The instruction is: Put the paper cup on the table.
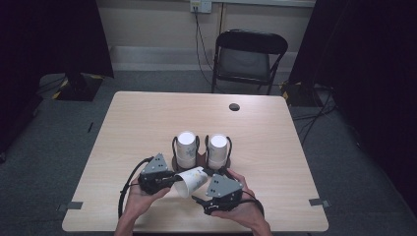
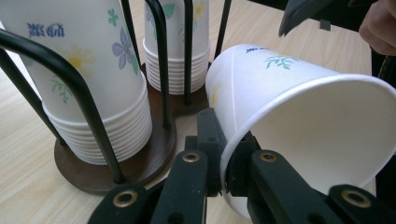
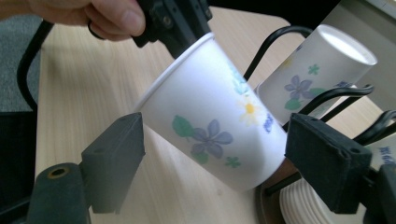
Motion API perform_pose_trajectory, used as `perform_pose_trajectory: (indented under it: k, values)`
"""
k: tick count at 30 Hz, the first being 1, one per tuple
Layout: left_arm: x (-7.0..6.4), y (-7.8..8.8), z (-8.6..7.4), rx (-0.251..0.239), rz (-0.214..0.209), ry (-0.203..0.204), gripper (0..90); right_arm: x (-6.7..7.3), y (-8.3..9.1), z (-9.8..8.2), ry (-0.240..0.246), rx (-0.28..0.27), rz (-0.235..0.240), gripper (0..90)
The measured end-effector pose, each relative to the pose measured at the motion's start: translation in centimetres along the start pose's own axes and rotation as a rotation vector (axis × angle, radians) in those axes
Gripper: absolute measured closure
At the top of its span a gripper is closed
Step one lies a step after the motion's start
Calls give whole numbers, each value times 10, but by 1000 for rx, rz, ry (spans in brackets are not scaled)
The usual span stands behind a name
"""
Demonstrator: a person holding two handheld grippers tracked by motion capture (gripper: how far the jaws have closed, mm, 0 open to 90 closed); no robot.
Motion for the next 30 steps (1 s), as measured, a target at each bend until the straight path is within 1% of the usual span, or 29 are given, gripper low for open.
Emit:
perform_pose_trajectory:
  k: [2, 5, 7, 8, 9, 10, 15, 17, 19, 21, 22, 23, 24, 26, 27, 30]
  values:
    - [-1, -1, 0, 5, -6, 2, 873, 2, -4, -2, 19, 15, 7, 191]
    - [-1, -2, 0, 17, -10, 0, 873, 3, -8, -3, 60, 34, -4, 189]
    - [-2, -3, 1, 23, -11, 4, 873, 5, -10, -3, 83, 43, -7, 173]
    - [-2, -3, 2, 26, -5, 1, 873, 5, -12, -3, 93, 47, -12, 158]
    - [-3, -4, 4, 16, -7, 5, 873, 5, -13, -3, 97, 56, -19, 141]
    - [-3, -4, 4, 18, -5, 4, 874, 5, -14, -3, 108, 61, -24, 136]
    - [-2, -5, 8, 18, -4, 15, 877, 2, -18, -3, 133, 70, -32, 136]
    - [-3, -6, 10, 21, -16, 12, 878, 3, -20, -3, 147, 78, -39, 137]
    - [-4, -7, 11, 25, -23, 6, 878, 5, -22, -2, 175, 72, -41, 143]
    - [-6, -8, 11, 24, -31, 8, 878, 7, -23, -2, 196, 79, -45, 153]
    - [-6, -8, 12, 22, -38, 13, 878, 8, -24, -1, 211, 76, -49, 161]
    - [-6, -8, 11, 30, -39, 14, 878, 9, -25, 0, 219, 76, -53, 167]
    - [-6, -8, 11, 29, -49, 22, 878, 9, -25, 0, 231, 73, -58, 169]
    - [-6, -9, 12, 26, -50, 29, 878, 11, -26, 1, 240, 70, -58, 172]
    - [-6, -10, 12, 30, -54, 30, 878, 10, -26, 1, 237, 72, -64, 169]
    - [-7, -11, 14, 37, -56, 35, 878, 10, -28, 1, 238, 77, -60, 170]
Point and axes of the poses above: each handheld gripper's, and its own axes: y roughly backward along the jaws, z roughly out of its top, x roughly to its left, the point moved 8 cm from there along -y, roughly forward along the jaws, and after that the axes turned 10 degrees about -z, right-handed, at the moved point
